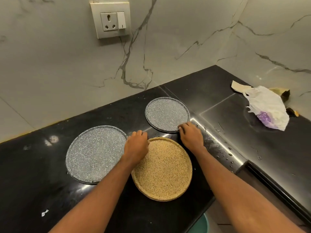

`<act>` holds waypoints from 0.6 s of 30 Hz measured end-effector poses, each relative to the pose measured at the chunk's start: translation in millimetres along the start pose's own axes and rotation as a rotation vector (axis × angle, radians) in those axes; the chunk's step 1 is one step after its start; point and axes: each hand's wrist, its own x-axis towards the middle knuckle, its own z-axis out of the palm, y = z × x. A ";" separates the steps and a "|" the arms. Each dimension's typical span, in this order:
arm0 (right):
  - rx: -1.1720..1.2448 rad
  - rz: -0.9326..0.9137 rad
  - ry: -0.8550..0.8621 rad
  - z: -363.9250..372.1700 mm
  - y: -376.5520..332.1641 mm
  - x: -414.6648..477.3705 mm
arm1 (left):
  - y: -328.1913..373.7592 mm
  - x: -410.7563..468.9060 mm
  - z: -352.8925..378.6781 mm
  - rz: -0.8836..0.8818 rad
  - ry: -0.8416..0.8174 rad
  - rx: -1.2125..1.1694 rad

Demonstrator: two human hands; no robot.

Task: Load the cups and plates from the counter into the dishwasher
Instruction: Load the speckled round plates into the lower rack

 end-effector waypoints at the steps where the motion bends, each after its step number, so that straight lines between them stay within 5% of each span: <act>1: -0.016 0.011 0.021 -1.6 4.6 0.6 | 1.8 2.0 -0.3 -0.002 -0.004 -0.008; 11: -0.009 0.347 0.116 -8.8 20.8 -0.9 | 11.0 6.3 -5.4 -0.113 -0.063 -0.316; 18: 0.085 0.701 -0.070 -12.6 22.2 11.5 | 5.0 2.1 -11.1 -0.235 -0.046 -0.483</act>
